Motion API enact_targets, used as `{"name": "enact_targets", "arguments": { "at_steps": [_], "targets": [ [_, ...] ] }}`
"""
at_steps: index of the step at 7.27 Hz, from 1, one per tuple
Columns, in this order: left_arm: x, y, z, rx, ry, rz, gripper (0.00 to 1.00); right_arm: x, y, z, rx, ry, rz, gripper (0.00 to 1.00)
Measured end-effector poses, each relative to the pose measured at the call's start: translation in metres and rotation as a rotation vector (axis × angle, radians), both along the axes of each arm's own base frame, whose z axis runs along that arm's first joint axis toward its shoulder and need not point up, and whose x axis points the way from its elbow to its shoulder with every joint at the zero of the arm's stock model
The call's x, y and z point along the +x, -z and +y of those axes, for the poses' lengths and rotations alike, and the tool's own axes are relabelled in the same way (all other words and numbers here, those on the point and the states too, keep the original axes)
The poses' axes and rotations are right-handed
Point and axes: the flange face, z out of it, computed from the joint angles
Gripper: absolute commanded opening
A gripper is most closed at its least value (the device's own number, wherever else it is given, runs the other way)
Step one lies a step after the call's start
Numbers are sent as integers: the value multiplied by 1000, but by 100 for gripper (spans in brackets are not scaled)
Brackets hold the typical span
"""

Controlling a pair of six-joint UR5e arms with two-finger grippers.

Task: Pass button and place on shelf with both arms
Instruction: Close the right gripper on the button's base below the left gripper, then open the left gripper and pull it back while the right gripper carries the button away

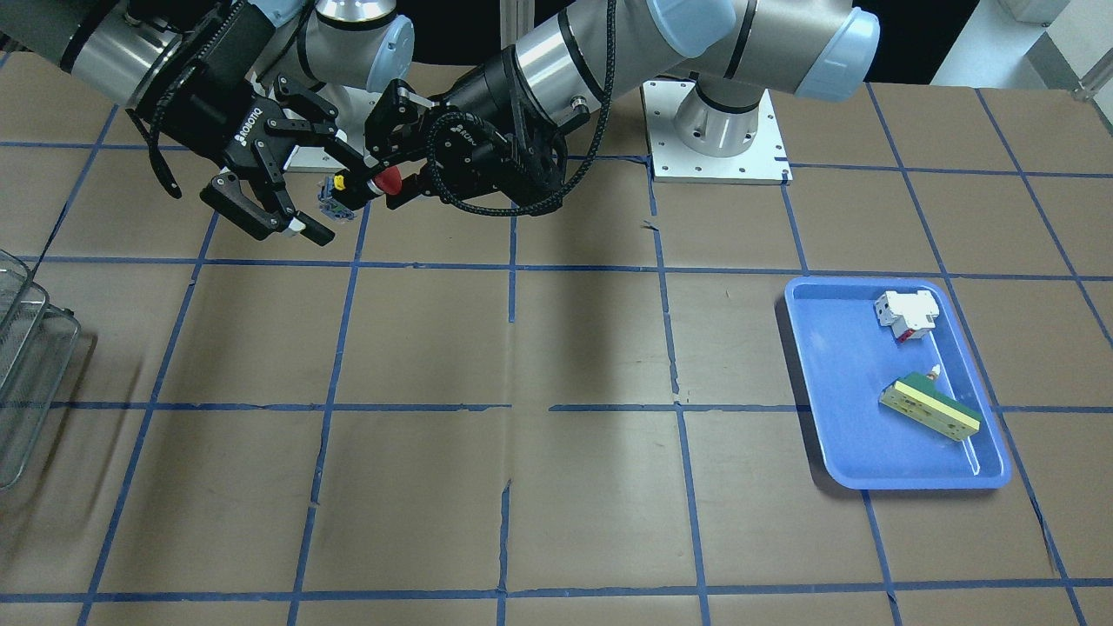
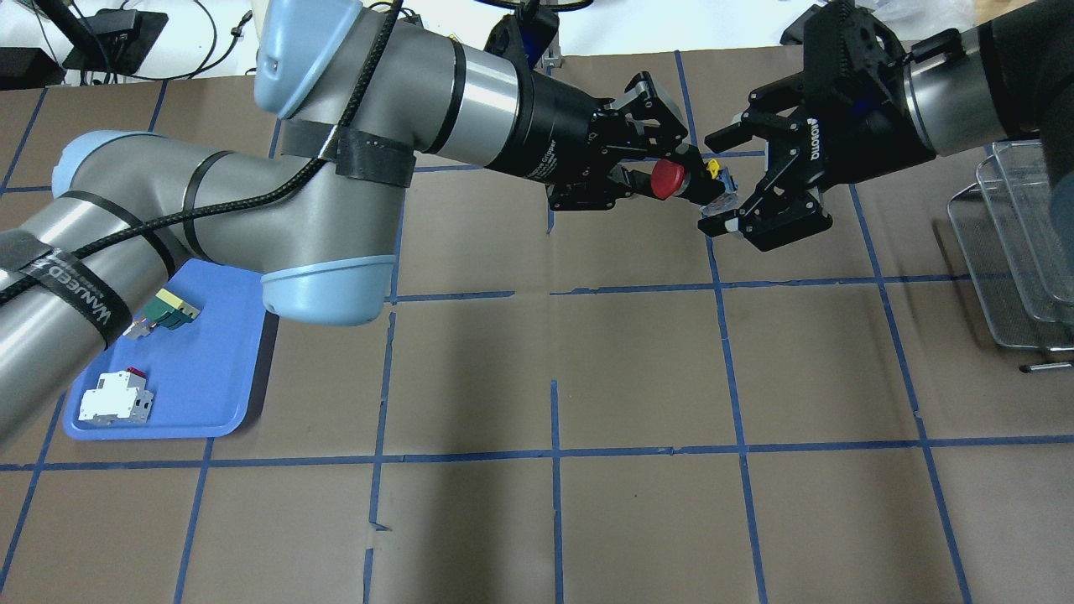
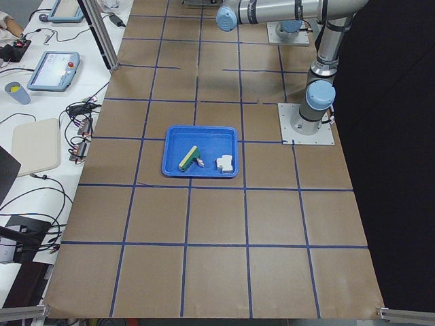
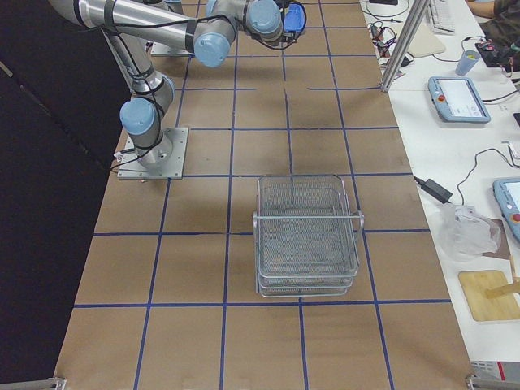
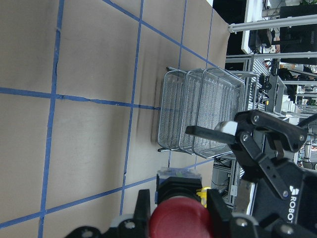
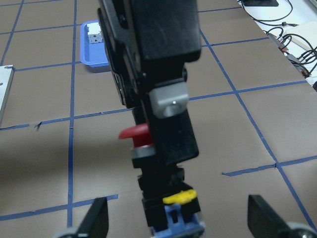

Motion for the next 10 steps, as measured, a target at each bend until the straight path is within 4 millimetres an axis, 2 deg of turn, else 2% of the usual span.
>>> {"name": "enact_targets", "arguments": {
  "at_steps": [1, 2, 3, 4, 5, 8, 10],
  "targets": [
    [0, 0, 0, 0, 0, -1, 9, 1, 1, 0, 6, 3, 0, 37],
    [0, 0, 0, -1, 0, -1, 9, 1, 1, -1, 8, 3, 2, 12],
    [0, -1, 0, -2, 0, -1, 10, 0, 1, 0, 7, 2, 5, 0],
    [0, -1, 1, -4, 0, -1, 46, 0, 2, 0, 10, 1, 9, 0],
    [0, -2, 1, -5, 0, -1, 99, 0, 2, 0, 15, 1, 12, 0],
    [1, -7, 3, -2, -6, 8, 100, 0, 1, 0, 19, 2, 16, 0],
    [9, -17, 3, -25, -23, -1, 100, -1, 0, -1, 19, 3, 24, 0]
  ]
}}
